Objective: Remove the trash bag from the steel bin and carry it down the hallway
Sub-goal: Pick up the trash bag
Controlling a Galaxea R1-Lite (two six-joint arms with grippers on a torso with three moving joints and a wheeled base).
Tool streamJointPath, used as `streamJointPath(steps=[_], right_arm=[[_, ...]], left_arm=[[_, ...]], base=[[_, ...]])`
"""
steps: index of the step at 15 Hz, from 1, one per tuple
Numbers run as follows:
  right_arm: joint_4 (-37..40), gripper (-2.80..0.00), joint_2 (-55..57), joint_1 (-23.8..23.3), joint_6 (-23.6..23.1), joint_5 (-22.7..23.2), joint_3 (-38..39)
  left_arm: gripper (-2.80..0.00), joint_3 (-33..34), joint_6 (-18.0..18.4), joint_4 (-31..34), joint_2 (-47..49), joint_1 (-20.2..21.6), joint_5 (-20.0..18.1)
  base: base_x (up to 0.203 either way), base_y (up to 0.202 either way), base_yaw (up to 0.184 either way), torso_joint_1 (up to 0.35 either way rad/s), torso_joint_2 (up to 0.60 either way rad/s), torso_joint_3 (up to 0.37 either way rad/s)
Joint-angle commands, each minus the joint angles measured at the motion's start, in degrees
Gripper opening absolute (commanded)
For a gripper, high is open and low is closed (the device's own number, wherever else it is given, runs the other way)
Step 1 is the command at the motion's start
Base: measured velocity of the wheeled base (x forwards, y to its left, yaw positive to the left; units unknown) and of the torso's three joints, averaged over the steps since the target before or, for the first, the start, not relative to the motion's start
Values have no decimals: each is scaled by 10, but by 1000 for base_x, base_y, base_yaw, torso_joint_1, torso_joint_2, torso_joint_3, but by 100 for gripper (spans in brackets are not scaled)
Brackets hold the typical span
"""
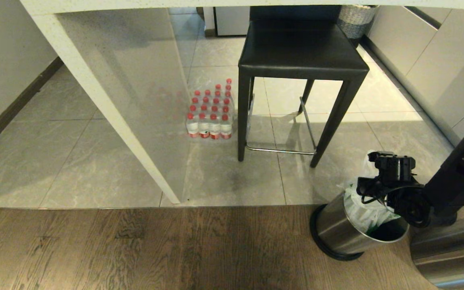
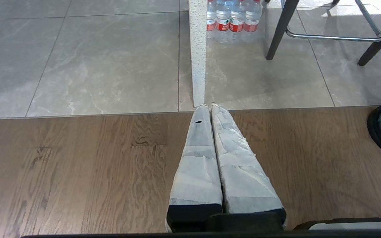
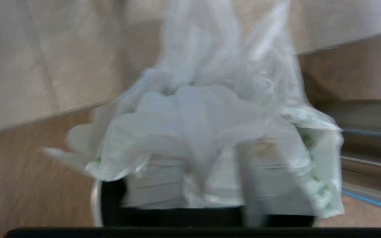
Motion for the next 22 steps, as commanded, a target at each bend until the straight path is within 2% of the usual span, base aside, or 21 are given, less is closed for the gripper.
streamJointPath(steps=[1,7,9,14,18,20,22], right_arm=[[-9,0,-8,-2,-2,11,16],[-20,0,-33,-3,-18,10,40],[-60,0,-41,-3,-54,14,53],[-65,0,-80,13,-110,41,162],[-66,0,-26,-6,-101,37,99],[-60,0,-52,-17,-110,42,109],[-51,0,-73,-16,-131,44,161]], left_arm=[[-280,0,0,0,0,0,0],[-280,0,0,0,0,0,0],[-280,0,0,0,0,0,0],[-280,0,0,0,0,0,0],[-280,0,0,0,0,0,0],[-280,0,0,0,0,0,0],[-280,0,0,0,0,0,0]], base=[[0,0,0,0,0,0],[0,0,0,0,0,0],[0,0,0,0,0,0],[0,0,0,0,0,0],[0,0,0,0,0,0],[0,0,0,0,0,0],[0,0,0,0,0,0]])
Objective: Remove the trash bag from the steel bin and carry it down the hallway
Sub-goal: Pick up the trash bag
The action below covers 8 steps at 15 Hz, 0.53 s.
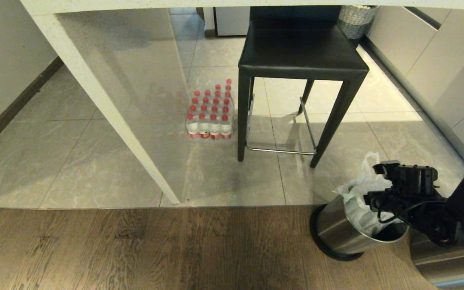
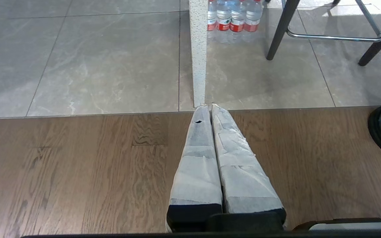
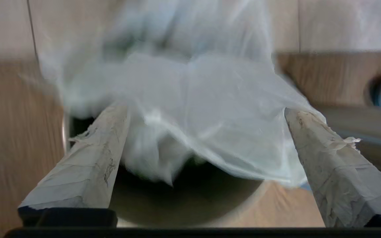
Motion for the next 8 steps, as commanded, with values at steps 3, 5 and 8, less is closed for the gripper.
streamJointPath(steps=[3,5,8], right_arm=[[29,0,-45,2,-49,56,67],[47,0,-64,1,-54,70,80],[67,0,-84,1,-56,73,97]], left_arm=[[-280,0,0,0,0,0,0],[-280,0,0,0,0,0,0],[-280,0,0,0,0,0,0]], base=[[0,0,0,0,0,0],[0,0,0,0,0,0],[0,0,0,0,0,0]])
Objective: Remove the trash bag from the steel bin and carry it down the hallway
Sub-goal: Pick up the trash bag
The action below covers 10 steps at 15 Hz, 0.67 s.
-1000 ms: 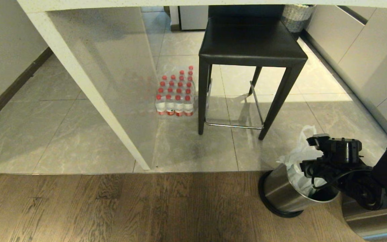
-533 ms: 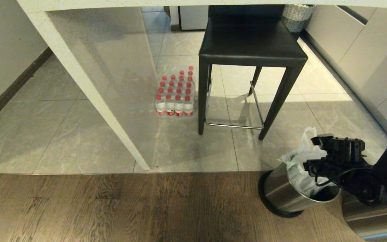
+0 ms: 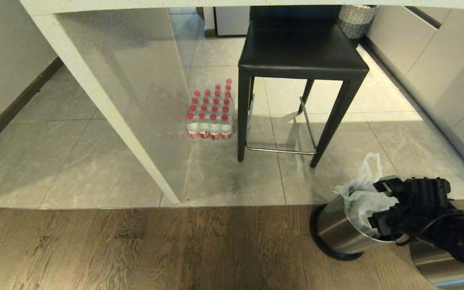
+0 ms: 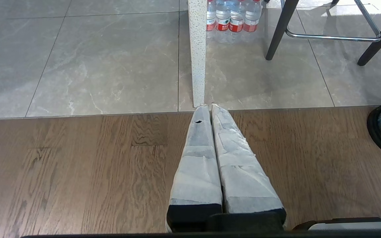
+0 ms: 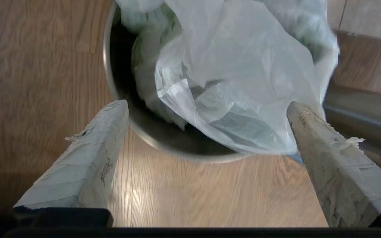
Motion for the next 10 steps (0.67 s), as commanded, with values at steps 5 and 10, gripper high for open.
streamJointPath(steps=[5,10], right_arm=[[46,0,-44,0,8,4,11],[22,0,-24,-2,24,1,-44]], left_arm=[[-280,0,0,0,0,0,0],[-280,0,0,0,0,0,0]], base=[[0,0,0,0,0,0],[0,0,0,0,0,0]])
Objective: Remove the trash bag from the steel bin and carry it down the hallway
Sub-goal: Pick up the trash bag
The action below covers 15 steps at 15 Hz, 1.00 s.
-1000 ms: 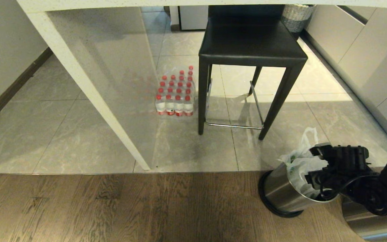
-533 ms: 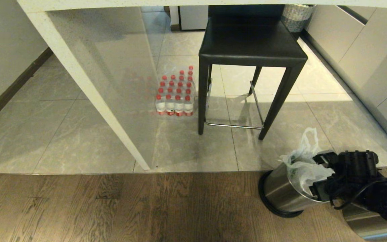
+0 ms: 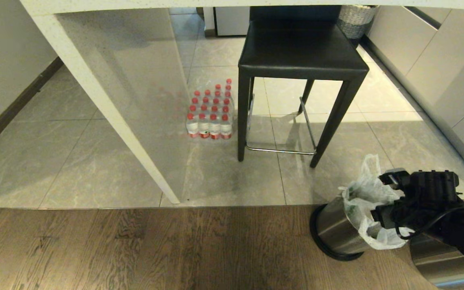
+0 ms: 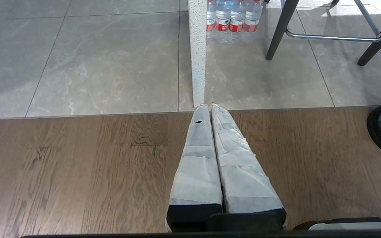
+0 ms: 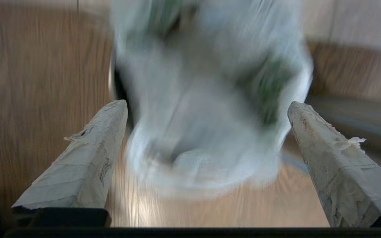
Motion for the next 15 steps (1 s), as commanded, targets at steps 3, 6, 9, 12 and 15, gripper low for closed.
streamJointPath(steps=[3,6,9,12,15], right_arm=[[-56,0,65,-22,-3,-2,-59],[-55,0,30,-40,-54,13,-40],[-39,0,16,-47,-100,43,-20],[-9,0,-16,-47,-108,97,3],[-13,0,15,-56,-170,104,4]], left_arm=[[-280,0,0,0,0,0,0],[-280,0,0,0,0,0,0],[-280,0,0,0,0,0,0],[-280,0,0,0,0,0,0],[-280,0,0,0,0,0,0]], base=[[0,0,0,0,0,0],[0,0,0,0,0,0],[0,0,0,0,0,0],[0,0,0,0,0,0],[0,0,0,0,0,0]])
